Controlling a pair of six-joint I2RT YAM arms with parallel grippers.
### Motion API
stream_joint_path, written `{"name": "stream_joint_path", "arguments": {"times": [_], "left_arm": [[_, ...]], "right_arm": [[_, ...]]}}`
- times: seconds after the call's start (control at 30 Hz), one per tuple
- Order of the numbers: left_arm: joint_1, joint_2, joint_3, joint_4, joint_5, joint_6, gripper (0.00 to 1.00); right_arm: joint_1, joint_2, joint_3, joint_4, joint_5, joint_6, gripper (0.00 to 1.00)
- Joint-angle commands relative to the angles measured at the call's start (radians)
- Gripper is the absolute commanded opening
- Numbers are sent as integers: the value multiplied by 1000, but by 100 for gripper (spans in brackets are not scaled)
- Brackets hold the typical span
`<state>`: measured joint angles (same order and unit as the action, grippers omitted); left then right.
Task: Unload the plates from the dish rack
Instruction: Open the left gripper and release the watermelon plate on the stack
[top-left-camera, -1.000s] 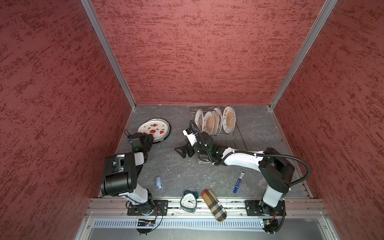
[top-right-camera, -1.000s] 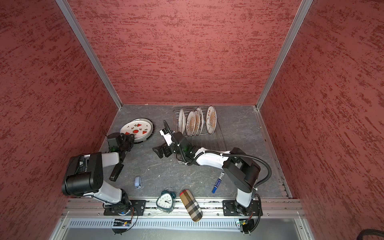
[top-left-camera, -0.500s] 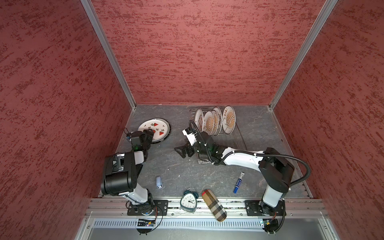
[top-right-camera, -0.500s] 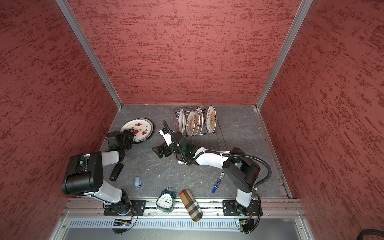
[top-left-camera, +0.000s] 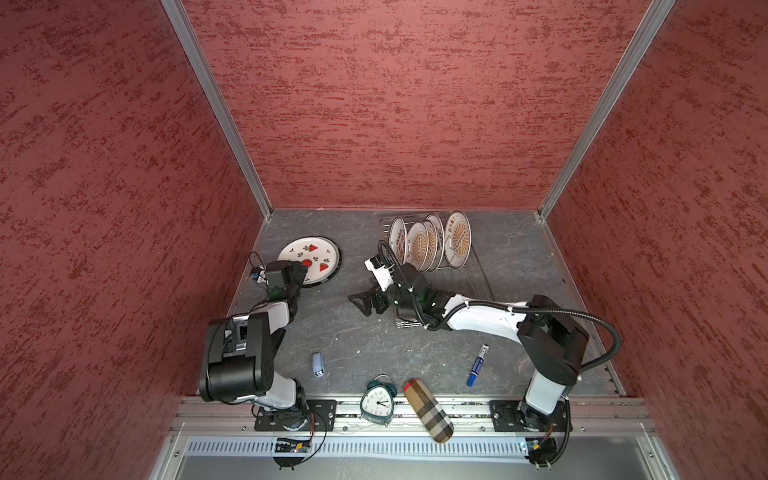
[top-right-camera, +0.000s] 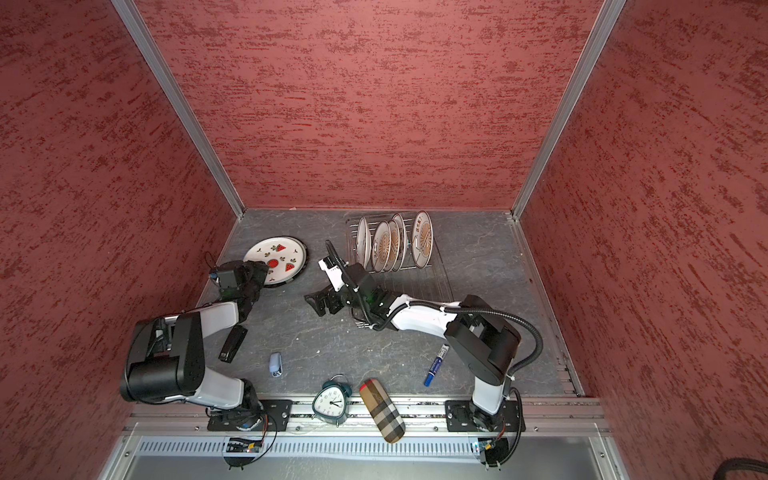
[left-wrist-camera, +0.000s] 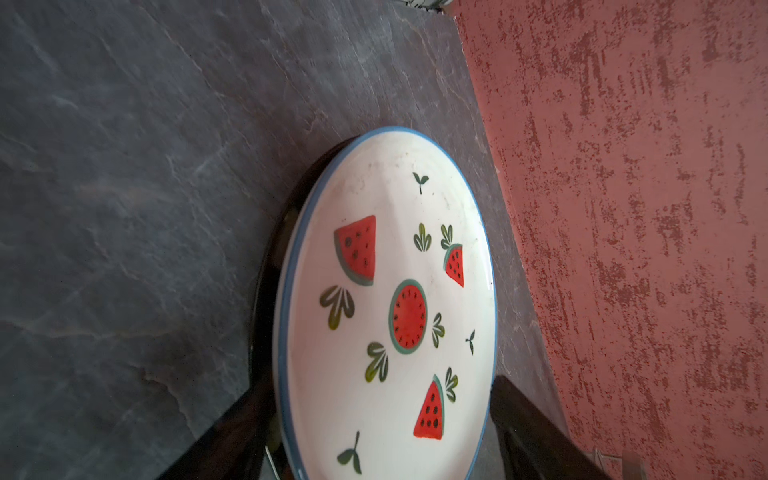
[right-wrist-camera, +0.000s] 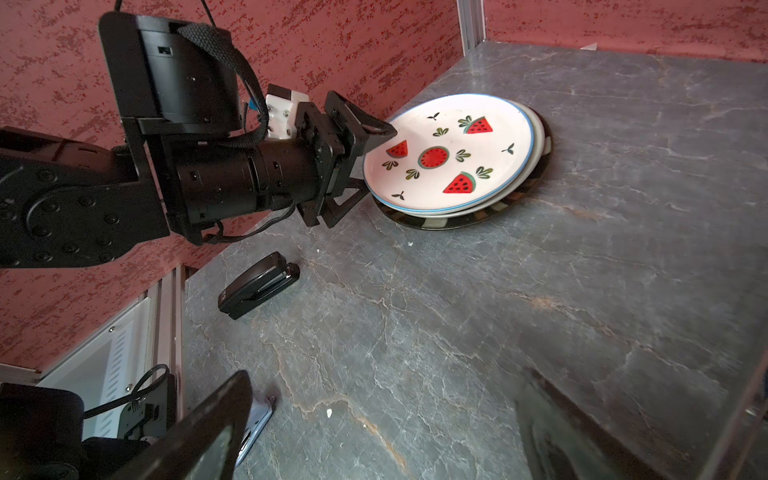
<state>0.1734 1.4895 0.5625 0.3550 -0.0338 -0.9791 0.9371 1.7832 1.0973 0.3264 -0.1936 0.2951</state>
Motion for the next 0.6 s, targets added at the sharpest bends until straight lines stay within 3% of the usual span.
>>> {"name": "stream_joint_path", "arguments": {"times": [0.0, 0.23, 0.57], "left_arm": [[-5, -17, 18, -16, -39, 26, 82], [-12, -41, 0, -10, -51, 17, 83], [-45, -228, -98, -17, -97, 28, 98]], "right_arm": [[9, 12, 13, 14, 20, -13, 99], [9, 6, 3, 25, 16, -15, 99], [40, -22, -26, 60, 9, -83, 99]]}}
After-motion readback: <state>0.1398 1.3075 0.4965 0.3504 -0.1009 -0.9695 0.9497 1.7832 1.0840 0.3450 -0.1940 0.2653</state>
